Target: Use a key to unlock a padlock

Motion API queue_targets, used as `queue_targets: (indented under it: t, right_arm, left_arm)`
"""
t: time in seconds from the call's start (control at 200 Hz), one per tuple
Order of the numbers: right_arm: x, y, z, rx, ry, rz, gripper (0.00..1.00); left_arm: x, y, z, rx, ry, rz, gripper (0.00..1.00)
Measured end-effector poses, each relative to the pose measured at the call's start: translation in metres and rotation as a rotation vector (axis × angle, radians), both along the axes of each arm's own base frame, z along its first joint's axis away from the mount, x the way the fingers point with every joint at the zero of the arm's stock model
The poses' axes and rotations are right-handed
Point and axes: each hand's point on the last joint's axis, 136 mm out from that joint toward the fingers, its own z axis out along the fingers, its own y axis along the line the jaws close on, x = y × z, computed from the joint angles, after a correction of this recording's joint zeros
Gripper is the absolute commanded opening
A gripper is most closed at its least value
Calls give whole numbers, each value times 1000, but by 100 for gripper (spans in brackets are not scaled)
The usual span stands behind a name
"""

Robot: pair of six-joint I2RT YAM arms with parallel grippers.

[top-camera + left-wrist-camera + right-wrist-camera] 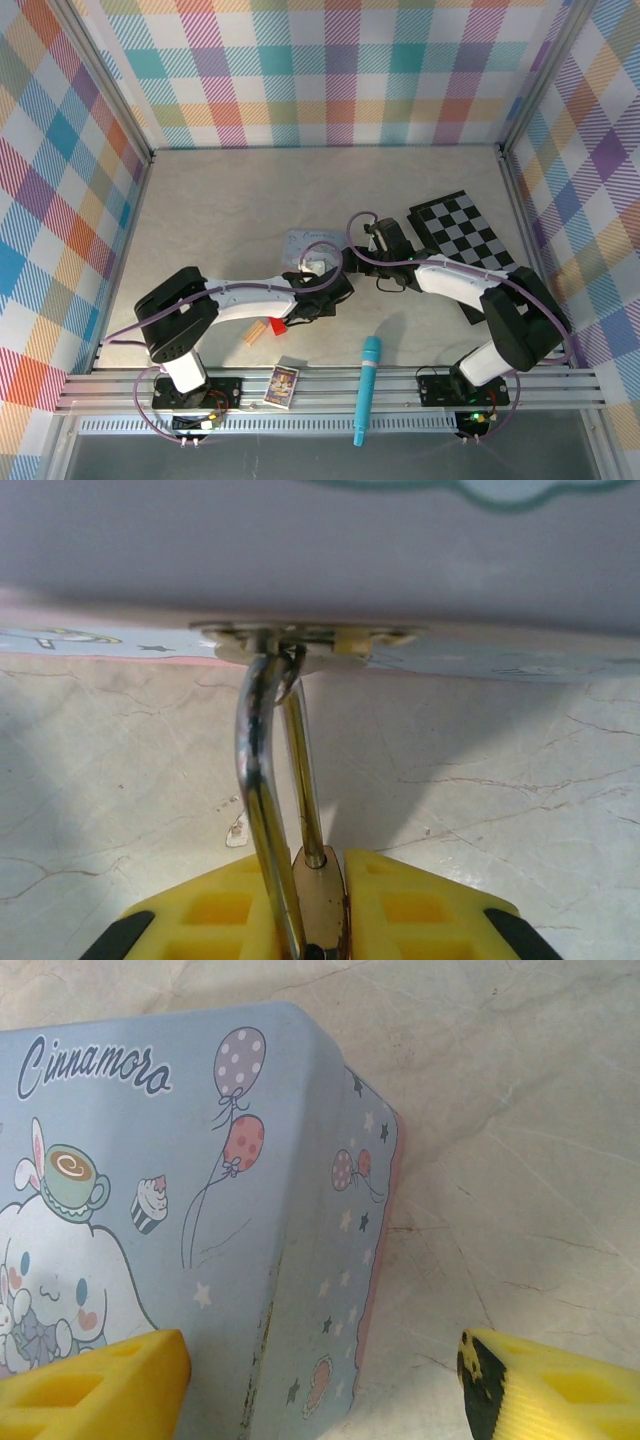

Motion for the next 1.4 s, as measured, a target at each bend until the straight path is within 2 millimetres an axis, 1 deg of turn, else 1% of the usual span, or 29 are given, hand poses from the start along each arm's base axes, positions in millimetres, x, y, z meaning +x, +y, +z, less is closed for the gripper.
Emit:
queue_targets:
  t: [0.12, 0.25, 0.44, 0.645, 0.84, 1.015, 1.08, 1.18, 1.23, 1.255, 1.295, 1.35, 1.4]
  right_arm:
    - [0, 0, 0, 2, 0, -2, 72]
    - [1, 0, 0, 3, 0, -3, 71]
    - [2, 3, -1, 12, -2, 2, 71]
    - [2, 5, -1, 22, -1, 6, 71]
    - [2, 5, -1, 25, -3, 7, 71]
    - [1, 5, -1, 27, -4, 8, 71]
    - [1, 5, -1, 30, -2, 8, 71]
    - [1, 5, -1, 30, -2, 7, 71]
    - [1, 6, -1, 31, -3, 8, 71]
    - [1, 6, -1, 31, -3, 7, 71]
    - [1, 6, -1, 31, -3, 7, 71]
    - [1, 6, -1, 32, -3, 8, 71]
    - [1, 6, -1, 32, -3, 8, 71]
  left_arm:
    - [0, 2, -2, 46, -14, -7, 21]
    - [-3, 13, -9, 103, -10, -6, 24]
    - [-2, 16, -9, 120, -21, -13, 21]
    - [-4, 27, -4, 221, -35, -39, 25]
    - [-11, 22, -5, 293, -53, -80, 25]
    - [-11, 23, -6, 359, -70, -85, 26]
    - [-12, 22, -4, 379, -81, -87, 22]
    - [-14, 21, 1, 408, -98, -98, 21]
    - [-15, 20, 1, 418, -102, -101, 13]
    - [-15, 20, 2, 426, -105, -104, 12]
    - [-15, 20, 2, 433, -110, -105, 12]
    - [-16, 20, 2, 437, -110, -106, 17]
    - [-16, 20, 2, 435, -109, -106, 19]
